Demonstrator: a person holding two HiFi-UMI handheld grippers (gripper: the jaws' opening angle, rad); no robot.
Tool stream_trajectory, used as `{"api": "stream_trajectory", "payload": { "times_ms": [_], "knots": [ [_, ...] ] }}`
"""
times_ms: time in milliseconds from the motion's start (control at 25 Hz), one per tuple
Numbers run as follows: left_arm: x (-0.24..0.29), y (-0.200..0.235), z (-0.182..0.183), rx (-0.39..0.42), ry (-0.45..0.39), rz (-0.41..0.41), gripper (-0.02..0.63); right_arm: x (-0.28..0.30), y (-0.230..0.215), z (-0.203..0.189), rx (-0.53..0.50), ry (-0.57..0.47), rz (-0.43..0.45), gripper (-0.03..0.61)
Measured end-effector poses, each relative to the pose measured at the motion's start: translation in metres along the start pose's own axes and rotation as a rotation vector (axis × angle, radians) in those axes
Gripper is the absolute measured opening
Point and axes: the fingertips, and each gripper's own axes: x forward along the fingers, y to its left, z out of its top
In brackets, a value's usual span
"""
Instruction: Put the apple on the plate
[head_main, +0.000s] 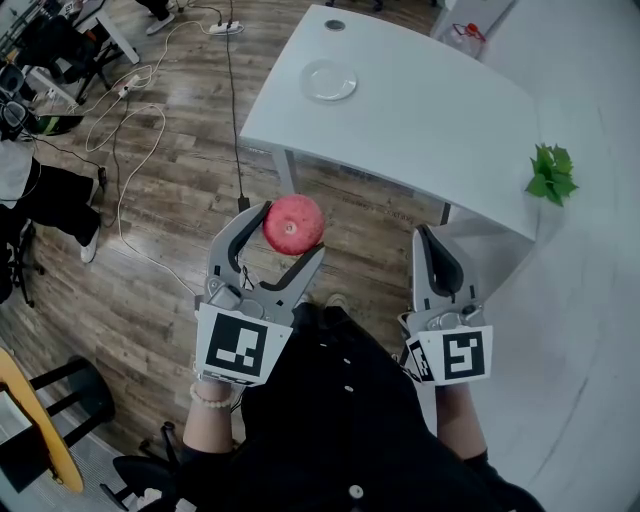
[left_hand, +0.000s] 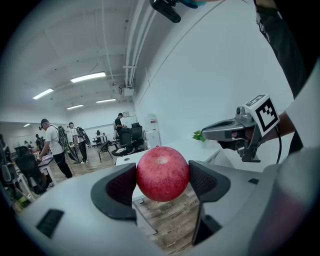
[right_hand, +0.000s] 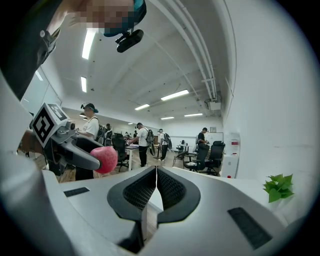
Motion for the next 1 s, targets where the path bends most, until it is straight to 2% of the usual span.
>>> {"api": "stream_trajectory", "payload": {
  "times_ms": [760, 1000],
  "knots": [
    [-0.025, 0.022, -0.008, -0.005, -0.029, -0.018, 0.342, 0.006, 0.036, 0.006, -0.01, 0.003, -0.02, 0.043],
    [-0.043, 0.037, -0.016, -0.001, -0.039, -0.02, 0.341, 0.011, 0.062, 0.009, -0.009, 0.0, -0.025, 0.043]
  ]
}}
